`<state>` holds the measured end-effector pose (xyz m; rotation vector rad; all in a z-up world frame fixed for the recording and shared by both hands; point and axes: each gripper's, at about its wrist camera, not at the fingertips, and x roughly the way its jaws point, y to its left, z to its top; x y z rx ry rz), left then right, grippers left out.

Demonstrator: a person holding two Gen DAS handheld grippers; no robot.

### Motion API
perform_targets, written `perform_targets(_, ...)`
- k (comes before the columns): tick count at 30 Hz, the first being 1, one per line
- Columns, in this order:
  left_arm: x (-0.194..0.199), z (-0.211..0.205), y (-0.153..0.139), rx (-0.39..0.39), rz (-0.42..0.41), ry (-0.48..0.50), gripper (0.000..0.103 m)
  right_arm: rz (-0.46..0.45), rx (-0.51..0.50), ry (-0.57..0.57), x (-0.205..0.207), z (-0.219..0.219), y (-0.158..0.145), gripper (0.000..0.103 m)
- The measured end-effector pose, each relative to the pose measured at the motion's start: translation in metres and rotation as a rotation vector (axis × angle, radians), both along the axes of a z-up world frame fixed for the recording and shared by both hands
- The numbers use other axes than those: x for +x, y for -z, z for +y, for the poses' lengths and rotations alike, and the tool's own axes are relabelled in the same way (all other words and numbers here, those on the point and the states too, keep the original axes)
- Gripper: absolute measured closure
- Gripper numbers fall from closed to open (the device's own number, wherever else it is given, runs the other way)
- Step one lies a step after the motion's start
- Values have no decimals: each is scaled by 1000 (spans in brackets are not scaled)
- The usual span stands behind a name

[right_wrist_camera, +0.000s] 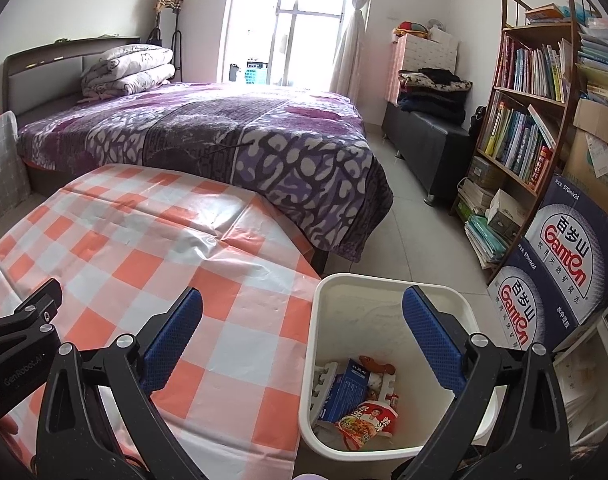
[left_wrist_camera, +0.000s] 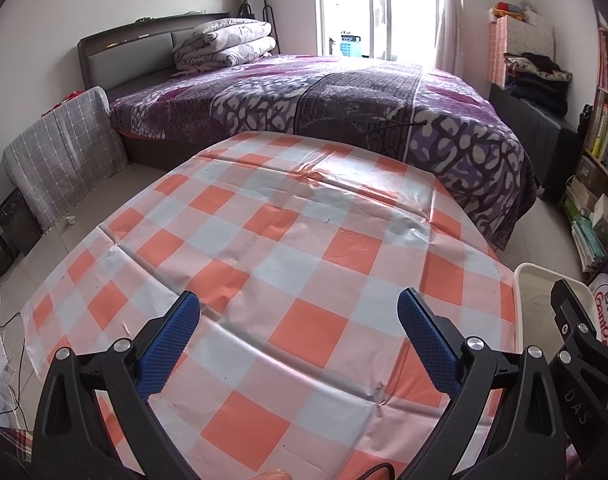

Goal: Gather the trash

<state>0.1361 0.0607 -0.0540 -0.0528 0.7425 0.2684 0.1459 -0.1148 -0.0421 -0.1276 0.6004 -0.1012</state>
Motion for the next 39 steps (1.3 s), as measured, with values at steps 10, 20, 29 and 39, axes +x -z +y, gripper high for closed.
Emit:
perform_targets(10, 1, -2, -1, 3, 0, 2, 7, 3, 1, 24, 2, -3, -3, 7)
perform_targets(20, 2, -11, -4, -2, -5, 13, 7, 0, 9, 52, -1, -10, -5, 7)
perform_targets(29, 4, -31, -11, -5, -17, 62, 7, -8, 17, 102, -7, -30, -9, 7)
perform_targets(39, 3, -54, -21, -12, -40, 113, 7, -27, 33, 147, -15, -52, -18, 7)
